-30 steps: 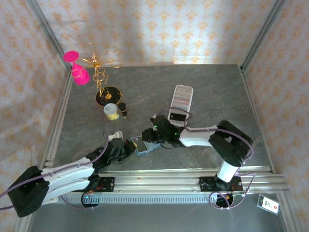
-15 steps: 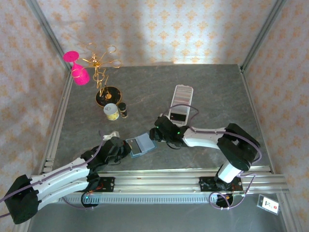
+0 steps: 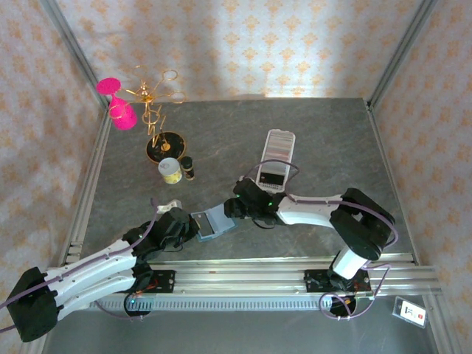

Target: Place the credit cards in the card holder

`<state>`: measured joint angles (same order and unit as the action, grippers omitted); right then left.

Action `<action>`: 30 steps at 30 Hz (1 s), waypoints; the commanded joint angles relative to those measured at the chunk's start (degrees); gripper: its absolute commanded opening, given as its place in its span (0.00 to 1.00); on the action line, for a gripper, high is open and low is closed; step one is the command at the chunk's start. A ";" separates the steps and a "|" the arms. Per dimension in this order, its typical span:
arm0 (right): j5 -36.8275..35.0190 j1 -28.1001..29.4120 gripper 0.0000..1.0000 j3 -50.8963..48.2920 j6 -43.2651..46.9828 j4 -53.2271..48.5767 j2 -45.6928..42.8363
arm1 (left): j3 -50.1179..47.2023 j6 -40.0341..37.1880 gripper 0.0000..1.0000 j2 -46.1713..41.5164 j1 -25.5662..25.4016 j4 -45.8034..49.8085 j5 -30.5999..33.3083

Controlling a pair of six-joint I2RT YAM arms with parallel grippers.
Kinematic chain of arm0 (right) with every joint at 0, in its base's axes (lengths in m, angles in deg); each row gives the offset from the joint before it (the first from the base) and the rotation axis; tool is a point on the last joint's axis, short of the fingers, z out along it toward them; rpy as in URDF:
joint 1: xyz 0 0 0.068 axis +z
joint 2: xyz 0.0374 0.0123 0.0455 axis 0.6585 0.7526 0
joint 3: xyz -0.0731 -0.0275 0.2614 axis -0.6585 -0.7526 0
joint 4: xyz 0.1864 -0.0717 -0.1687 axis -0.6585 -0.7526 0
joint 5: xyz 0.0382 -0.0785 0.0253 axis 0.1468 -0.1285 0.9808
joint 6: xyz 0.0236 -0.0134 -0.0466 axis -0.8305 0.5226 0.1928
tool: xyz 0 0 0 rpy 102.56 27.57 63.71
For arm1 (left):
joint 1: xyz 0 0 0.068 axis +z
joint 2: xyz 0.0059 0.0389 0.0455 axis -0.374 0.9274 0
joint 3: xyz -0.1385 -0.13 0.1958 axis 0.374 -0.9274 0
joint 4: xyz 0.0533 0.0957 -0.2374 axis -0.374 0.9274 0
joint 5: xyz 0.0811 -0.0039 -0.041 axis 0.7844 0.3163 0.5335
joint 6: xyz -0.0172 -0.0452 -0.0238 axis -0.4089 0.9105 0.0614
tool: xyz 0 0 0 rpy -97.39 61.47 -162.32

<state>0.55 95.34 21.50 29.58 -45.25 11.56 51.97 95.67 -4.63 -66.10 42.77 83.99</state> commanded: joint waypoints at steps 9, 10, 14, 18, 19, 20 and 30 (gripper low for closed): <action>-12.13 3.56 0.47 9.91 2.84 -11.32 5.08 | 1.80 -1.17 0.00 0.33 -0.25 4.27 1.85; -12.45 3.64 0.44 10.35 3.00 -11.89 5.64 | 1.83 -1.13 0.00 0.26 -0.23 4.40 1.77; -11.37 3.65 0.37 10.56 3.39 -11.99 6.79 | 1.77 -1.18 0.00 0.30 -0.25 4.24 1.67; -10.46 3.78 0.38 11.18 3.56 -12.62 6.80 | 1.66 -1.07 0.00 0.17 -0.24 4.36 1.56; -10.17 3.93 0.39 11.10 3.67 -12.39 6.41 | 1.66 -0.97 0.00 0.16 -0.20 4.40 1.66; -9.96 4.03 0.39 10.94 3.76 -12.05 5.98 | 1.57 -0.96 0.00 0.11 -0.24 4.49 1.66; -11.24 5.62 0.62 11.12 6.17 -12.96 4.64 | 1.61 -0.96 0.00 -0.34 -0.20 4.88 1.67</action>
<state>-8.65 99.69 31.05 34.21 -56.60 17.63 52.50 95.42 -4.63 -66.10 43.95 84.38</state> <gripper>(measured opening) 0.603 0.047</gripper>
